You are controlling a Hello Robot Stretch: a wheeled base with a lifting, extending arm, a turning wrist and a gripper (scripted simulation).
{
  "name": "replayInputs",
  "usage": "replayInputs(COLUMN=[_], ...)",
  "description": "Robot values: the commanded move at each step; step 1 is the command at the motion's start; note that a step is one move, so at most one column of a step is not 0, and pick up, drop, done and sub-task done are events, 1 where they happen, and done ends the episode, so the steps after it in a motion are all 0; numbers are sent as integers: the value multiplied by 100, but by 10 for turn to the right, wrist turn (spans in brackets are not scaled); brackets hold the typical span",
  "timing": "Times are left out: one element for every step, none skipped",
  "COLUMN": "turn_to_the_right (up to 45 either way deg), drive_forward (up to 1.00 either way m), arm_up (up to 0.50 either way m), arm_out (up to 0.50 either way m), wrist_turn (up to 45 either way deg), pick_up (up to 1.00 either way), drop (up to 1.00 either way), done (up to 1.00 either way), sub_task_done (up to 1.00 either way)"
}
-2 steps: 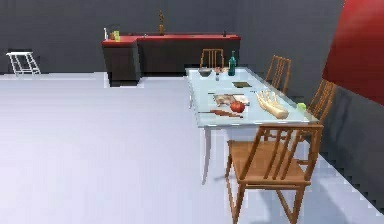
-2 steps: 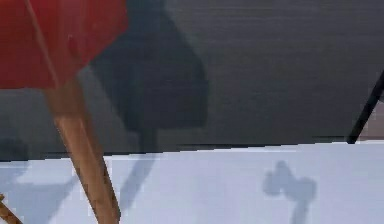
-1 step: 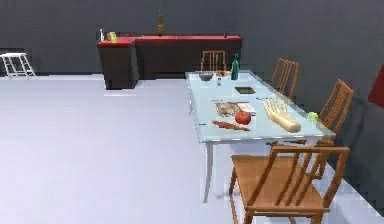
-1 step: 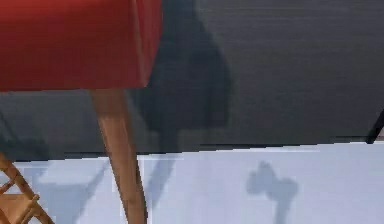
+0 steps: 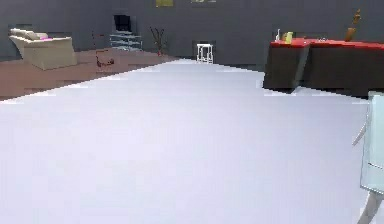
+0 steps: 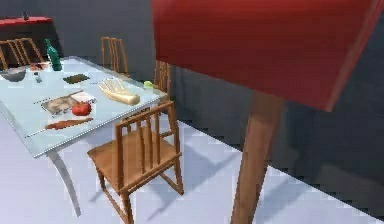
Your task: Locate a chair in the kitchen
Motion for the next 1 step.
replayInputs(turn_to_the_right=[-450], drive_forward=[0], arm_up=[0], arm_out=[0], wrist_turn=[0], pick_up=[0], drop=[0], done=[0], sub_task_done=[0])
